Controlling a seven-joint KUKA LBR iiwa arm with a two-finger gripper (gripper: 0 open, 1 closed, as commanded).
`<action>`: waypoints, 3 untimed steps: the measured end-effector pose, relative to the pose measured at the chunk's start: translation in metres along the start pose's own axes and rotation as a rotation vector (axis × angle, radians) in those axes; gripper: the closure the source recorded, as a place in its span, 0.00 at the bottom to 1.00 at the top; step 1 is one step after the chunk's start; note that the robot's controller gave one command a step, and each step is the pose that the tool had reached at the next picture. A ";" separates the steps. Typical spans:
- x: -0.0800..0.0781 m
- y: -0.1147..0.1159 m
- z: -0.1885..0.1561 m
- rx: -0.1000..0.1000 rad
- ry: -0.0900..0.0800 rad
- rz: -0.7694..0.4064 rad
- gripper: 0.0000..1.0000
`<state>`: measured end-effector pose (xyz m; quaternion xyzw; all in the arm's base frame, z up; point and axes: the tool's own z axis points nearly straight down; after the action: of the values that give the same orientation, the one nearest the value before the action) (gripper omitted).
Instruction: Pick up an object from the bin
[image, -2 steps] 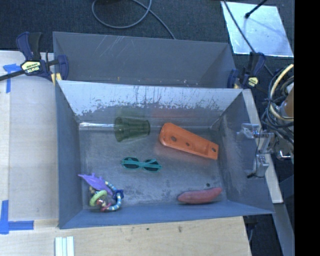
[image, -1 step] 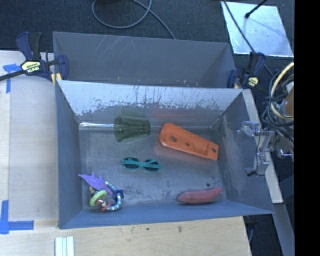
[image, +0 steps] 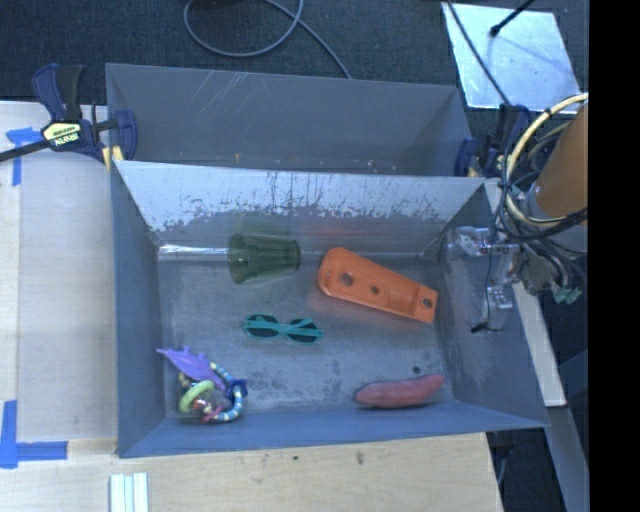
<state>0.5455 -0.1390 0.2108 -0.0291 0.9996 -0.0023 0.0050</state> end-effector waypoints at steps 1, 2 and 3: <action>-0.027 0.001 0.059 -0.002 -0.002 -0.004 0.00; -0.048 0.025 0.091 0.000 0.000 -0.039 0.00; -0.042 0.022 0.141 -0.001 -0.005 -0.224 1.00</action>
Offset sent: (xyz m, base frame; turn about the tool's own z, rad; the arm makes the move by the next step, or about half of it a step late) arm 0.0545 0.0373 -0.0964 -0.0535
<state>0.5875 -0.1151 0.0701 -0.1404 0.9901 -0.0022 0.0074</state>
